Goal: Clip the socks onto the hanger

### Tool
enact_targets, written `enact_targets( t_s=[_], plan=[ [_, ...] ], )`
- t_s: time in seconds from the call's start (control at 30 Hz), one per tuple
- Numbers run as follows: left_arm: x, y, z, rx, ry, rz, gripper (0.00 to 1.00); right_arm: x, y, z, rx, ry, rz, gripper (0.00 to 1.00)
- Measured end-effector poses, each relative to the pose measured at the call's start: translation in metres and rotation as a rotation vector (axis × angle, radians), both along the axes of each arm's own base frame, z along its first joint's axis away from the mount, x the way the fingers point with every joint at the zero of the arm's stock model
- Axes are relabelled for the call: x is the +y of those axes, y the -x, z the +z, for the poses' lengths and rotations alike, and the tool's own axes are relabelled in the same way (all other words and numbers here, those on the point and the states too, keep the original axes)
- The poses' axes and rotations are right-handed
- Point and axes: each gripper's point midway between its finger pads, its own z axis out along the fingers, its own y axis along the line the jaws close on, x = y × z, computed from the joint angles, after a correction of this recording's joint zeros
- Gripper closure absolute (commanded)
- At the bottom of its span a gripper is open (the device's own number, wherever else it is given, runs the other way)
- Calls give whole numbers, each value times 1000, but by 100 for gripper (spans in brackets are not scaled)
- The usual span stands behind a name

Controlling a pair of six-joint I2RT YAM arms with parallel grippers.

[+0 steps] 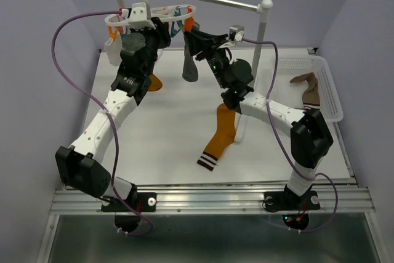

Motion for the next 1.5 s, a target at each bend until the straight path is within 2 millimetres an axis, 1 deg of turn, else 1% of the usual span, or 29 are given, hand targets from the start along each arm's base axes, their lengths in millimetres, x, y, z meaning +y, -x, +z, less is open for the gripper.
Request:
enact_targets(
  t_s=[0.2, 0.23, 0.33, 0.6, 0.73, 0.77, 0.8, 0.83, 0.87, 0.9, 0.93, 1.13, 1.33, 1.43, 1.5],
  plan=[
    [2, -3, -3, 12, 9, -64, 100, 0, 0, 0, -1, 0, 0, 58],
    [2, -3, -3, 14, 7, -72, 100, -1, -1, 0, -1, -1, -3, 56],
    [3, -3, -4, 20, 9, -82, 100, -2, -1, -1, 1, 2, -3, 55],
    [8, 1, 1, 18, 31, -83, 100, -12, 4, -14, 18, 30, -23, 54],
    [8, 3, 2, 18, 36, -90, 100, -12, 7, -19, 12, 47, -18, 51],
    [7, 3, 2, 18, 38, -95, 96, -10, 8, -19, 7, 54, -12, 51],
    [6, 3, 1, 21, 38, -99, 77, -9, 9, -20, 3, 61, -6, 51],
    [6, 3, 1, 24, 39, -101, 66, -9, 9, -19, -2, 64, -4, 51],
    [6, 3, 0, 26, 40, -101, 61, -10, 8, -19, -5, 67, -4, 51],
    [6, 3, -1, 31, 41, -101, 50, -10, 8, -19, -5, 70, -3, 51],
    [7, 3, -2, 36, 42, -99, 45, -9, 8, -20, -5, 73, -2, 51],
    [10, 2, -9, 56, 31, -80, 37, -9, 8, -21, -2, 79, -1, 51],
    [12, 0, -11, 50, -23, -72, 36, -9, 8, -21, -7, 86, -7, 51],
    [11, -5, -18, 62, -48, -71, 36, -11, 5, -21, -11, 91, -17, 51],
    [7, -9, -27, 79, -70, -84, 36, -13, 4, -21, -13, 96, -23, 50]
  ],
)
